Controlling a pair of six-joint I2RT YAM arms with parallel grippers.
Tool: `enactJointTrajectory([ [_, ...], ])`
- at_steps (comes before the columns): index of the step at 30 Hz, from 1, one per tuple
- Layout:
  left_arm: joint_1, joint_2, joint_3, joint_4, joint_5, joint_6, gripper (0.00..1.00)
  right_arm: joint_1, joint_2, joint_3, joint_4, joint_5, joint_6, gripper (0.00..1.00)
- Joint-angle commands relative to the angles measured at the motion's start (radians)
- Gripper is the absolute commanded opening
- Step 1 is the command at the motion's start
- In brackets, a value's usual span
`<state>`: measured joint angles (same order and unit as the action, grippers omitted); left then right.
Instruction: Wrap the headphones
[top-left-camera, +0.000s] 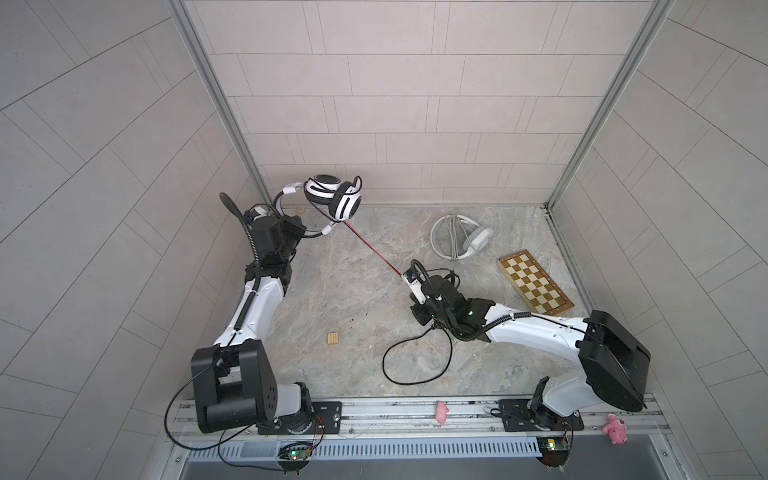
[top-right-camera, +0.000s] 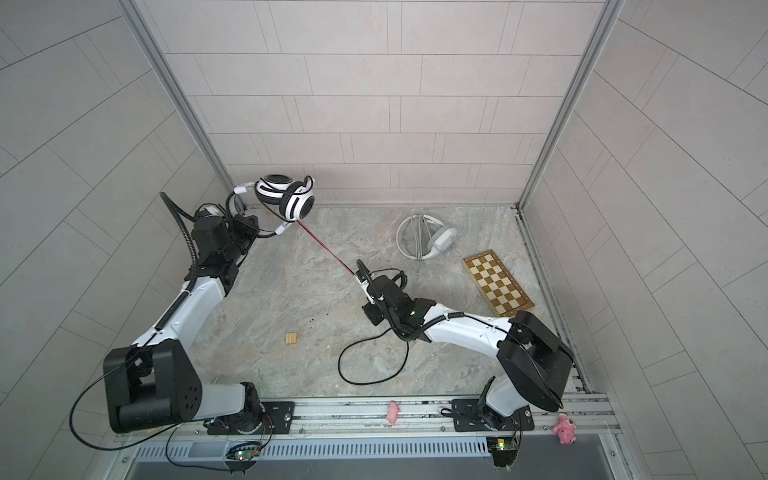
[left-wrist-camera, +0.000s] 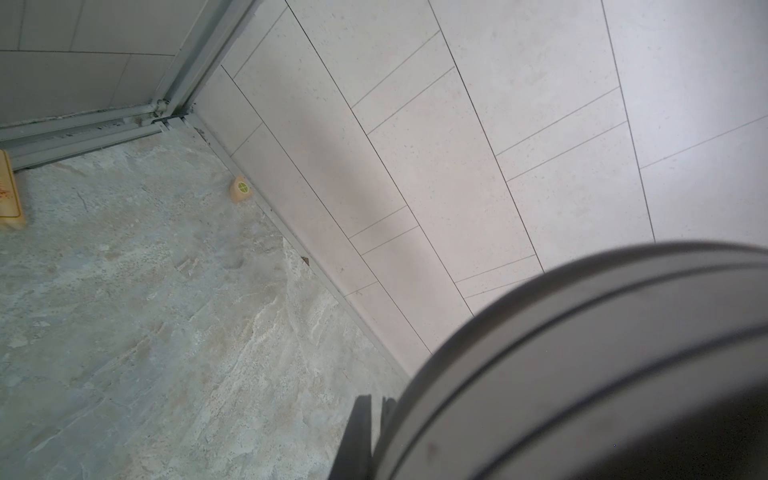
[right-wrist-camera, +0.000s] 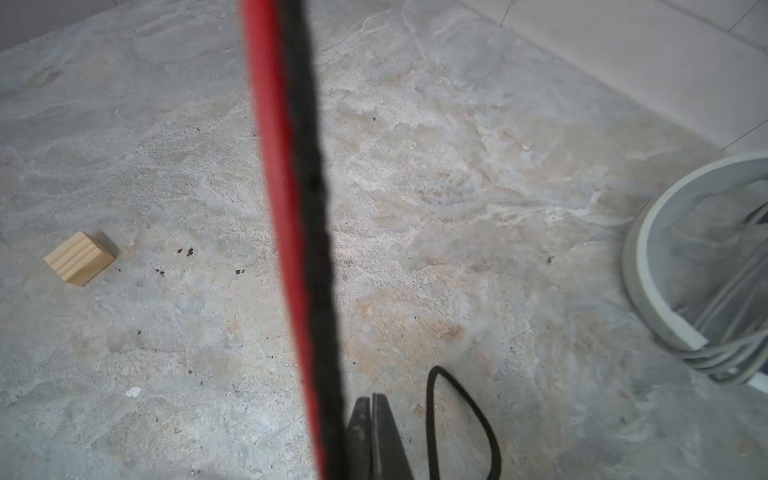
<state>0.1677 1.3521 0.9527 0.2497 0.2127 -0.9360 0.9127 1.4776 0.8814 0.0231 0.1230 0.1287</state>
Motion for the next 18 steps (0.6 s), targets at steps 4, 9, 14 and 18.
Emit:
enactJointTrajectory([
  [4,0.013,-0.006,0.035,0.029,-0.065,-0.018,0.00,0.091,-0.071,0.075,-0.195,0.171,-0.138,0.01],
  [9,-0.005,-0.018,0.072,-0.078,-0.106,0.063,0.00,0.167,-0.119,0.136,-0.260,0.221,-0.180,0.01],
  [14,-0.087,0.006,0.139,-0.230,-0.191,0.178,0.00,0.214,-0.127,0.226,-0.332,0.245,-0.217,0.01],
  [18,-0.159,0.055,0.197,-0.312,-0.216,0.258,0.00,0.218,-0.146,0.259,-0.346,0.245,-0.244,0.01],
])
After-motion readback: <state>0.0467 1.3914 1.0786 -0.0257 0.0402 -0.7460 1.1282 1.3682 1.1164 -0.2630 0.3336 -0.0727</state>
